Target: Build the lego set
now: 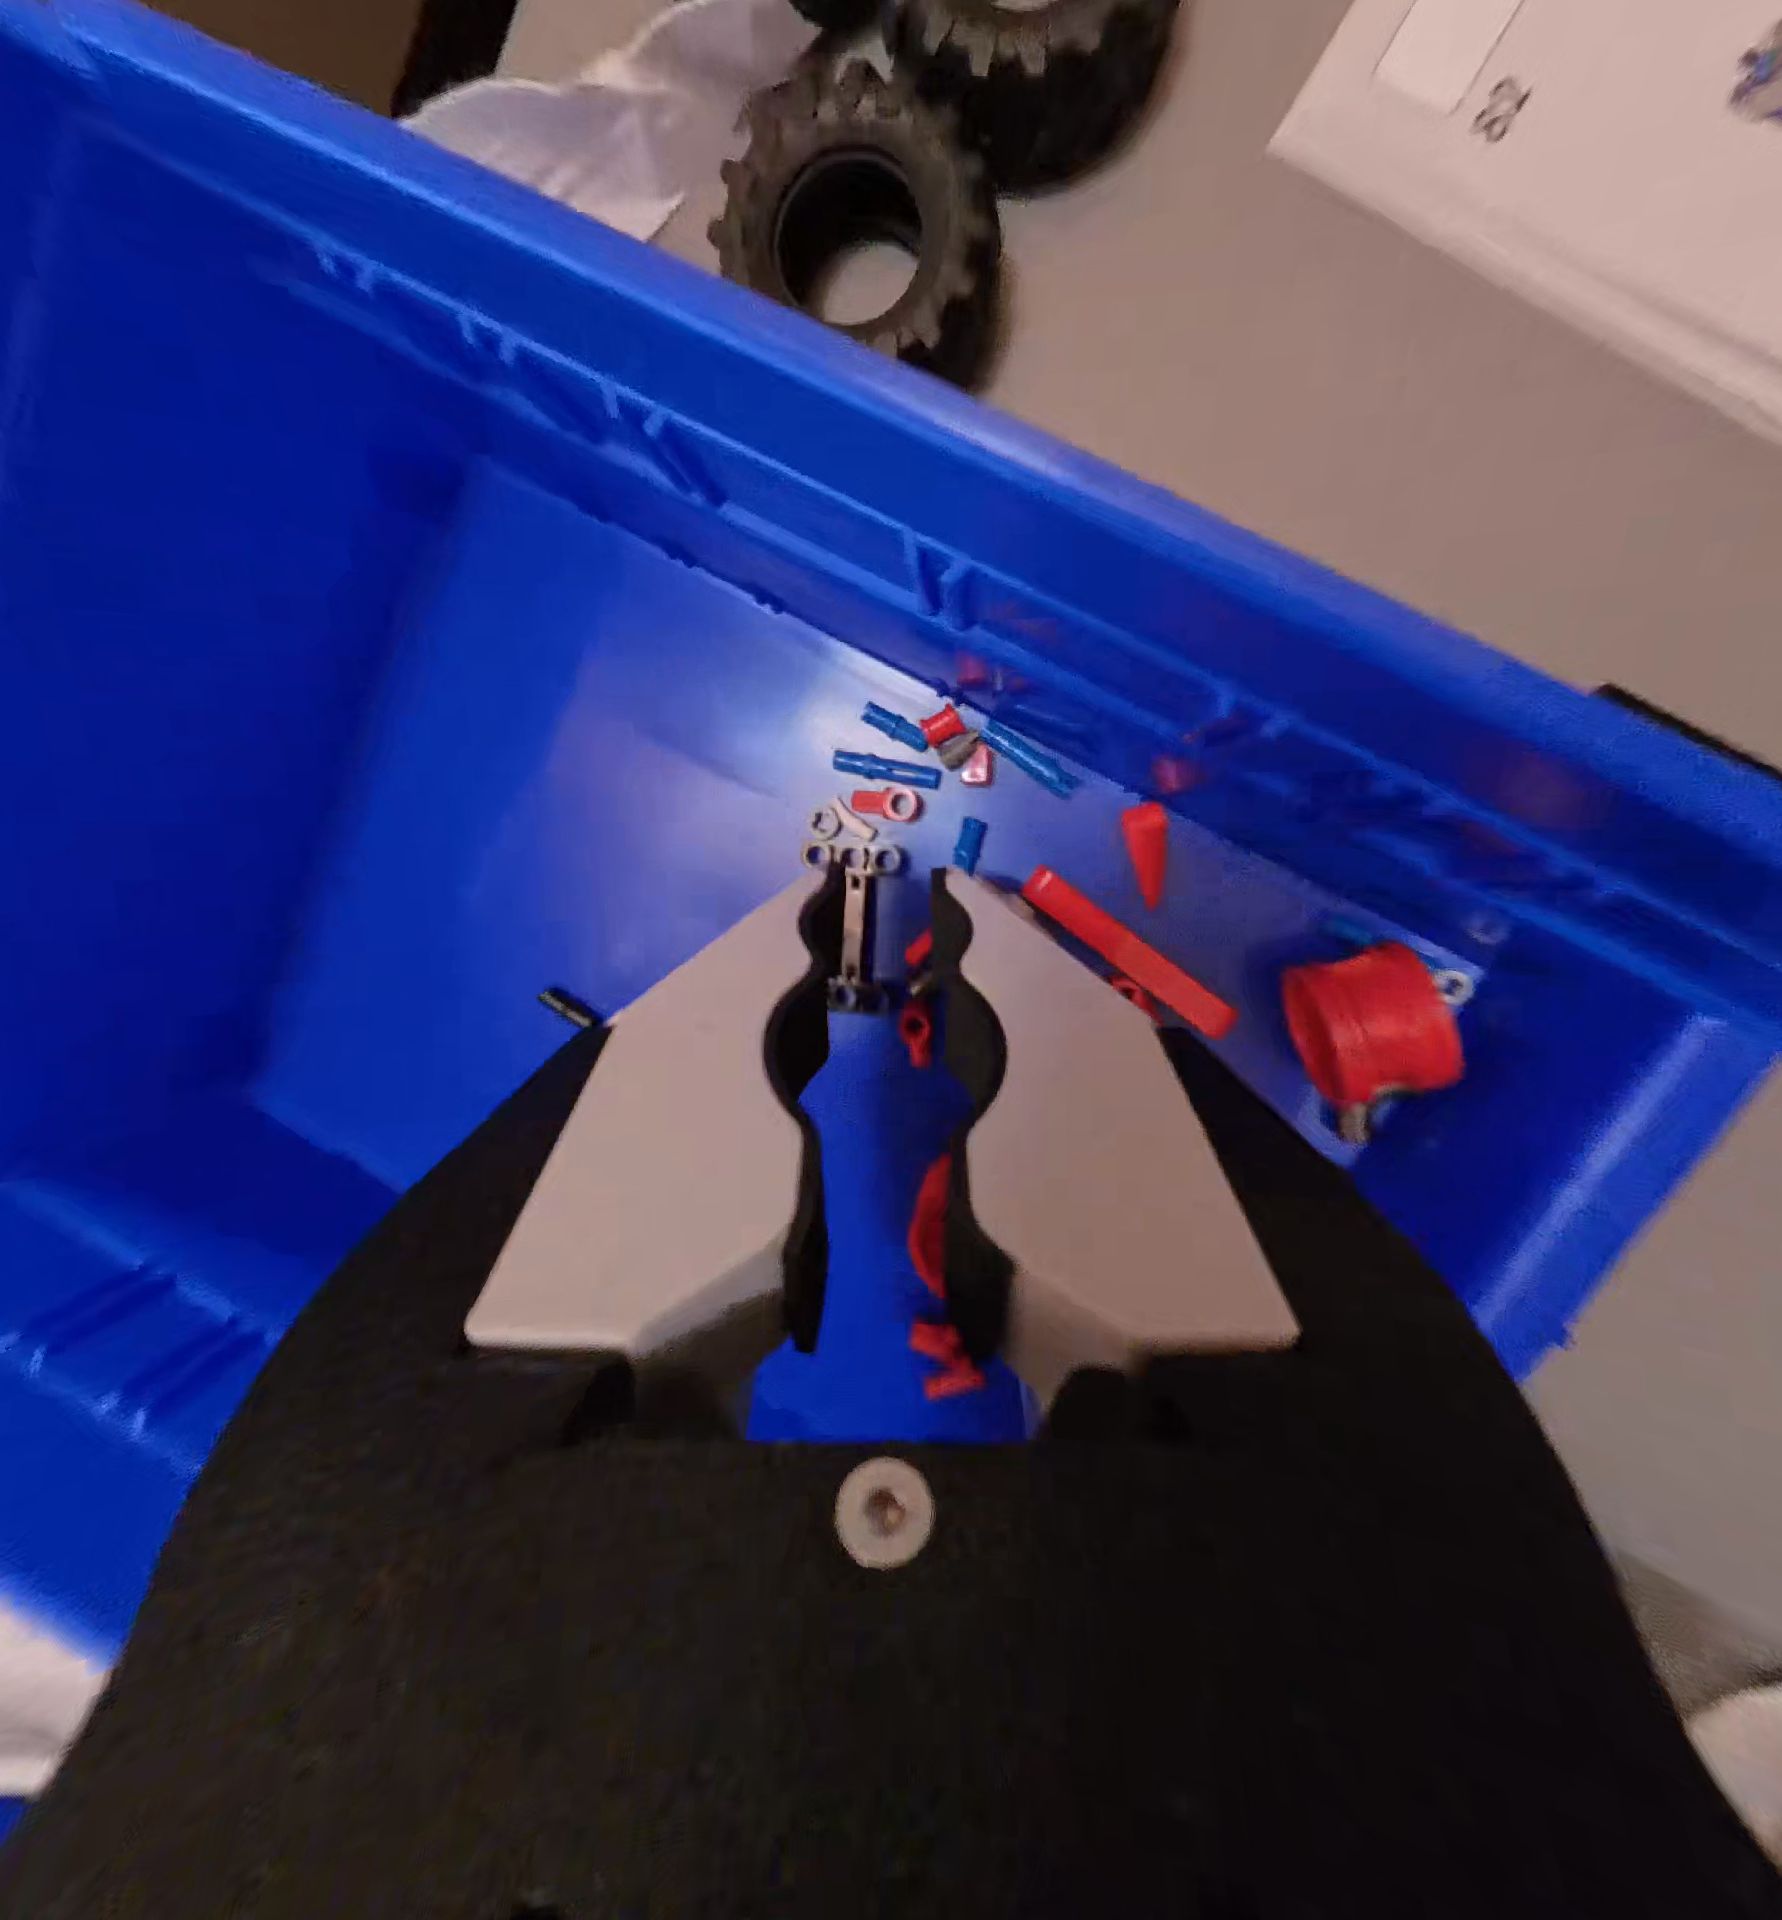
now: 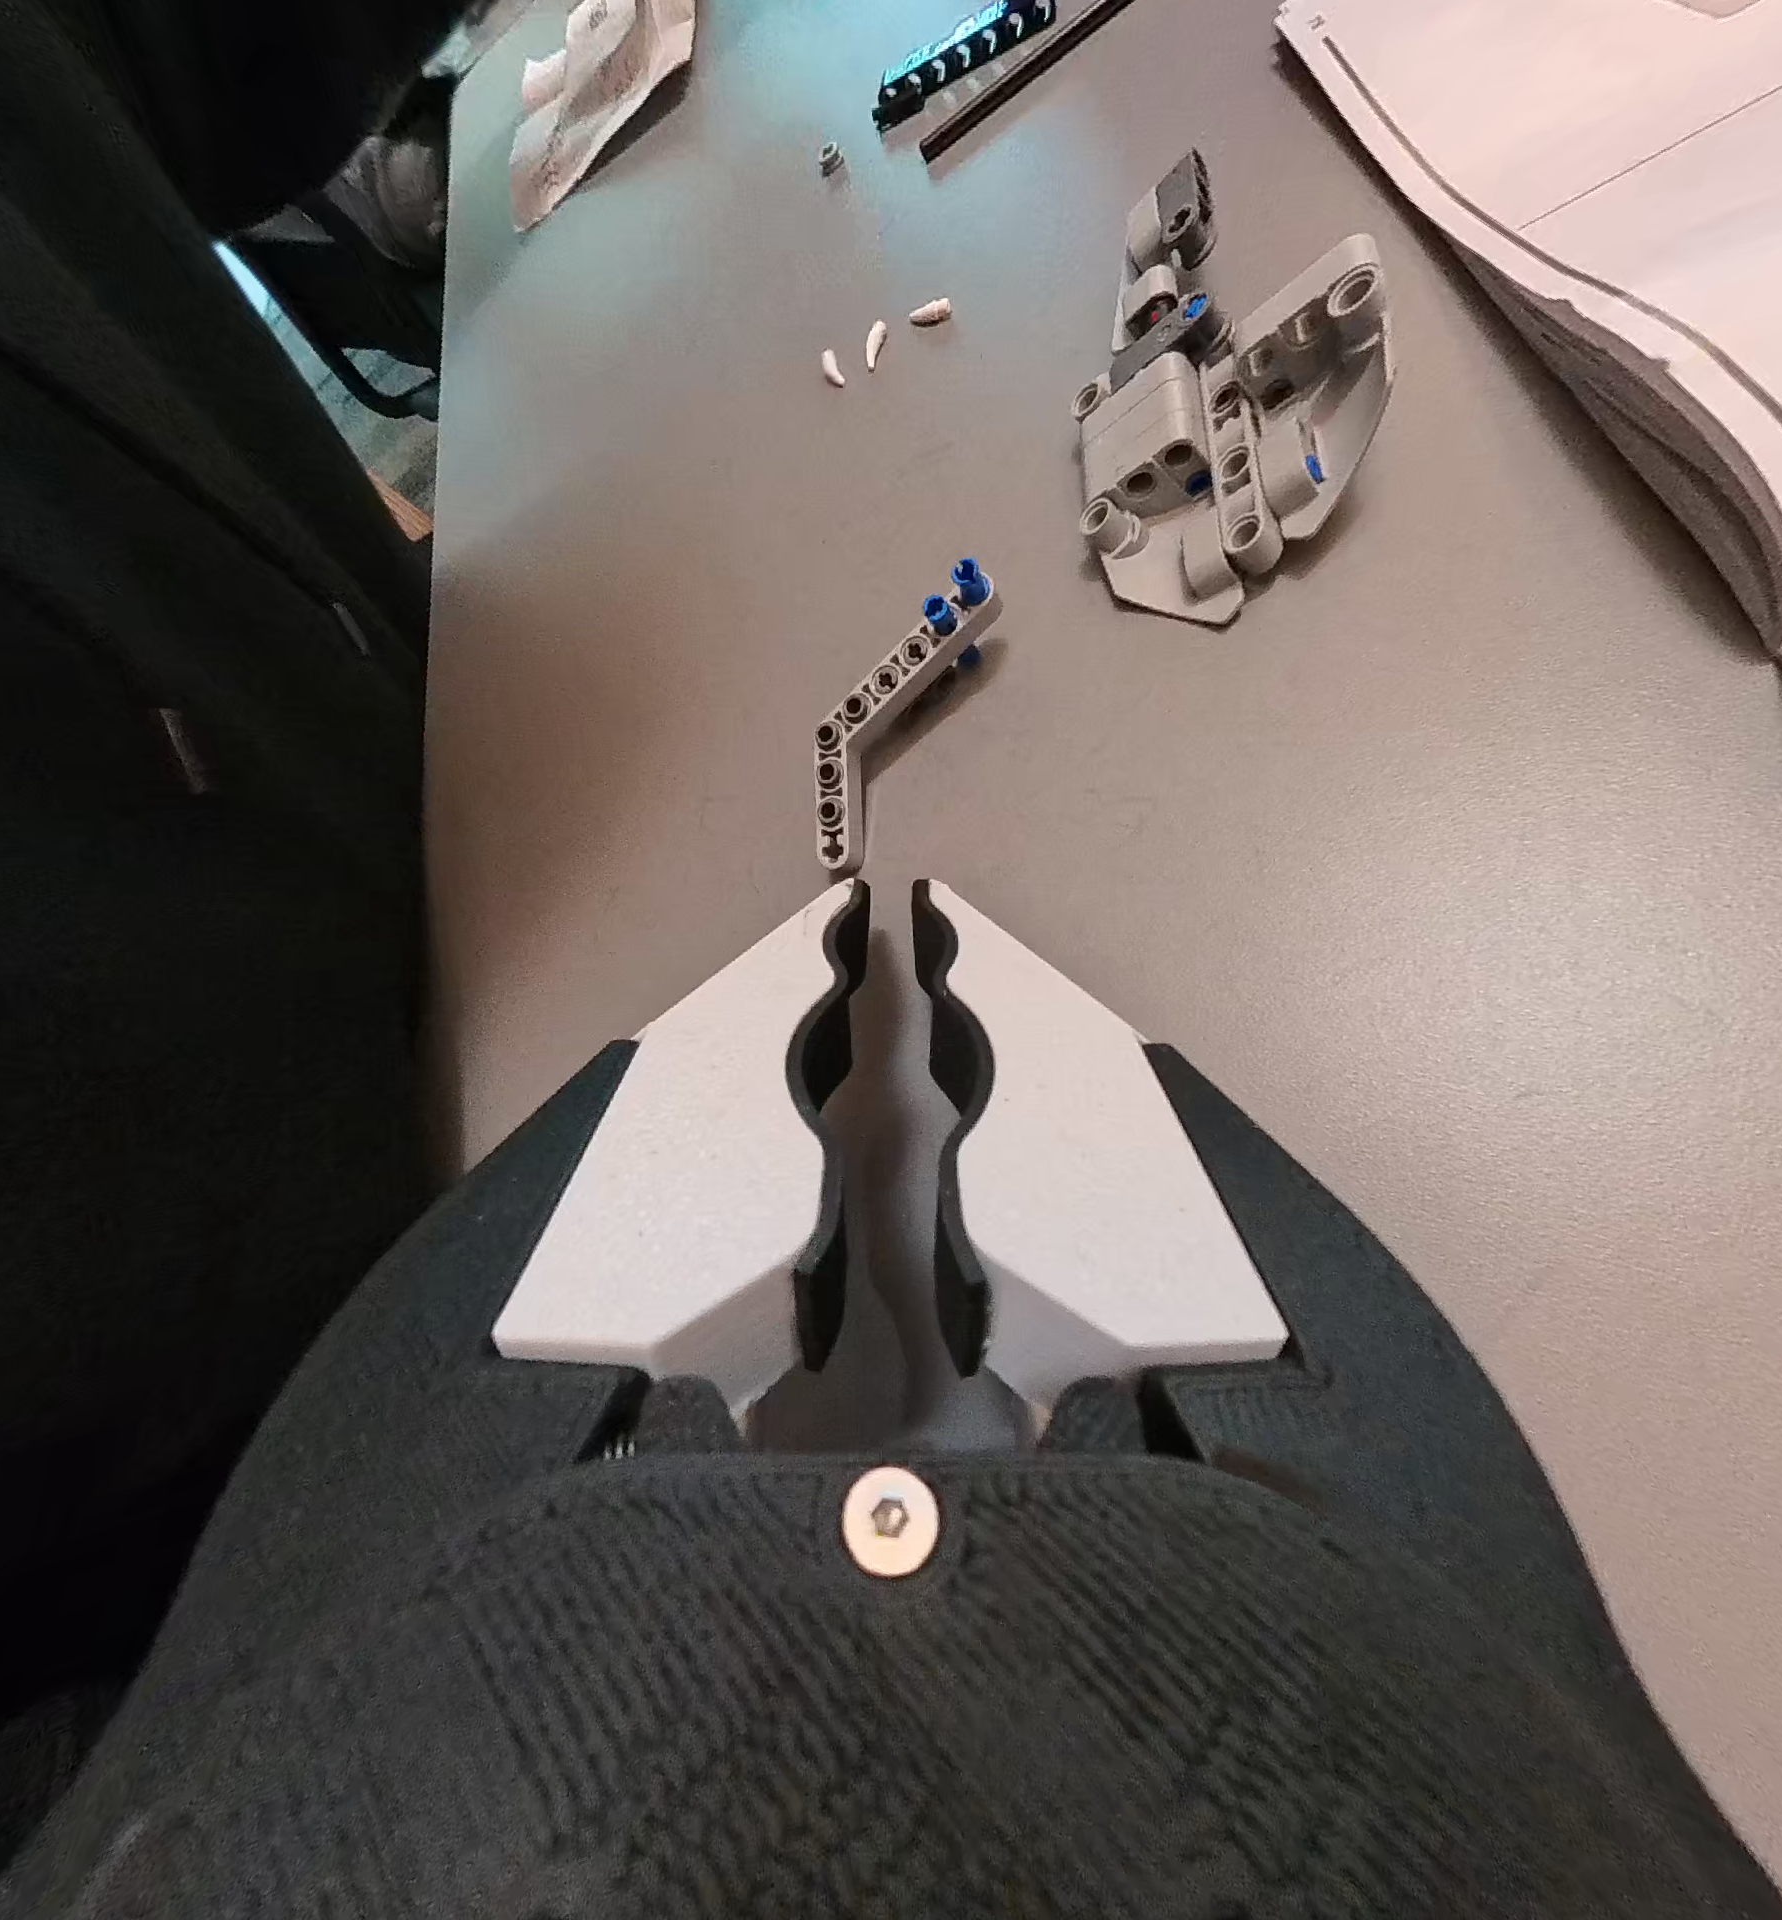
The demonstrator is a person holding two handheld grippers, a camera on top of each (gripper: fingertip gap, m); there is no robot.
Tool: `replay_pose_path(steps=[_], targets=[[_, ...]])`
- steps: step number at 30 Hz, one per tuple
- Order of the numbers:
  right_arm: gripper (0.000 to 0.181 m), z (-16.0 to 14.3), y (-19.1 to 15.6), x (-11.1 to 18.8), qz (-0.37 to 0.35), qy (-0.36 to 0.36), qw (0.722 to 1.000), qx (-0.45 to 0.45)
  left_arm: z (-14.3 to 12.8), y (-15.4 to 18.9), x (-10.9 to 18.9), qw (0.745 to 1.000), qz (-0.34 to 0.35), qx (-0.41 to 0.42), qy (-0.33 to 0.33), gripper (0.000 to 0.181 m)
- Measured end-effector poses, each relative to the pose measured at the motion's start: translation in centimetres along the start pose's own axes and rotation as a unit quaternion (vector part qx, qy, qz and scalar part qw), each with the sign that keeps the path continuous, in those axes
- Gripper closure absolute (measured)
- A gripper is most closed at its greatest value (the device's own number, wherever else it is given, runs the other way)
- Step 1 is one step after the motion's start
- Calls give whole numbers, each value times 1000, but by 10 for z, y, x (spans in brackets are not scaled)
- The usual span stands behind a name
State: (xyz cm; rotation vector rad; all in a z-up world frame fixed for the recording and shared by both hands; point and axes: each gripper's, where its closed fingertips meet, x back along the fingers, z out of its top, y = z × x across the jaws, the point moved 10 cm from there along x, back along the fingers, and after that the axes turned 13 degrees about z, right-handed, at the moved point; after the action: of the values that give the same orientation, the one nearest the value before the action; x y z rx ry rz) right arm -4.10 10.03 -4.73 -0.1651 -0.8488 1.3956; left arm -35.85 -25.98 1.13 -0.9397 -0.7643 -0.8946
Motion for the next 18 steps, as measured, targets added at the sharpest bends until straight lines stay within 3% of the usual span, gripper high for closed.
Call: replay_pose_path(steps=[6,8,11,18], targets=[[176,0,2,1,6,4,1000,-9,0,5,-25,999,-20,-22,21,168],[176,0,2,1,10,6,1000,-14,-2,4,-30,1000,-6,-29,1,168],[176,0,3,1,12,7,1000,-17,-5,0,-34,999,18,-31,-24,168],[177,0,3,1,11,7,1000,-15,-1,0,-37,999,9,-36,-12,168]])
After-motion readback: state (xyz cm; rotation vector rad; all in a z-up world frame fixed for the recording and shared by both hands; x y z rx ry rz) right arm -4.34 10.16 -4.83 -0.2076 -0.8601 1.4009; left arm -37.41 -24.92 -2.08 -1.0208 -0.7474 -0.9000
